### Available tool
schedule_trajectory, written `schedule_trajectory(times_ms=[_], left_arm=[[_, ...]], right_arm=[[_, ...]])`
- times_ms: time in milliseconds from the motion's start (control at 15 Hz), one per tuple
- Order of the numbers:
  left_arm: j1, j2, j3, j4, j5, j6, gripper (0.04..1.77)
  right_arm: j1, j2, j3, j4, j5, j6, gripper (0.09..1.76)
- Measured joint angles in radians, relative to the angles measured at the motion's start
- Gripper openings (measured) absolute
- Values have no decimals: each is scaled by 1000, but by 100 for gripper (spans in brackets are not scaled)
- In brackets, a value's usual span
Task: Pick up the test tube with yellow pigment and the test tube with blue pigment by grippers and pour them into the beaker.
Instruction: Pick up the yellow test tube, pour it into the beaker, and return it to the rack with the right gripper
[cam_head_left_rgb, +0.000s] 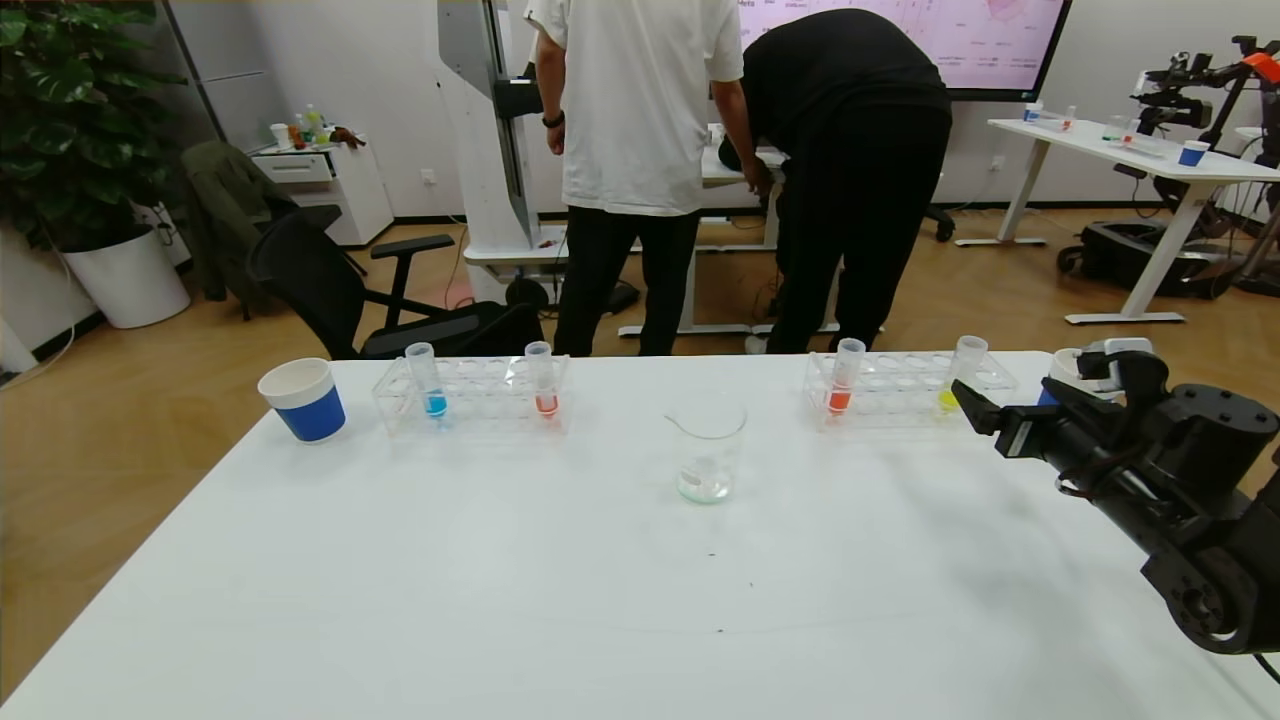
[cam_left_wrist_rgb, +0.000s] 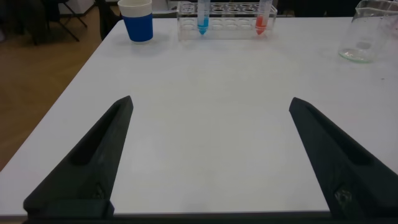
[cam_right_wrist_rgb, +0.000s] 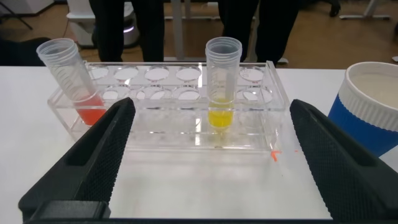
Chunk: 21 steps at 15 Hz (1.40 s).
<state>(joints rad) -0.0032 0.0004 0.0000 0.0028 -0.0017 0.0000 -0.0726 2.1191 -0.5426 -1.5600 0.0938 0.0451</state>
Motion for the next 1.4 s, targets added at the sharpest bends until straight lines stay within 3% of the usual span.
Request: schedule_trajectory(times_ms=[733, 1067, 1133, 1200, 1333, 1400], left_arm=[[0, 0, 0, 0, 0, 0, 175], [0, 0, 0, 0, 0, 0, 175], [0, 0, 0, 0, 0, 0, 175], [0, 0, 0, 0, 0, 0, 175], [0, 0, 0, 0, 0, 0, 175], [0, 0, 0, 0, 0, 0, 175]], right_arm=[[-12, 181, -351, 90, -2, -3, 174], [-6, 216, -391, 95, 0, -3, 172], [-6, 219, -393, 94, 0, -3, 155], [-7, 222, -395, 94, 0, -3, 128], [-7, 225, -401, 93, 0, -3, 42], [-8, 225, -401, 92, 2, -3, 31]])
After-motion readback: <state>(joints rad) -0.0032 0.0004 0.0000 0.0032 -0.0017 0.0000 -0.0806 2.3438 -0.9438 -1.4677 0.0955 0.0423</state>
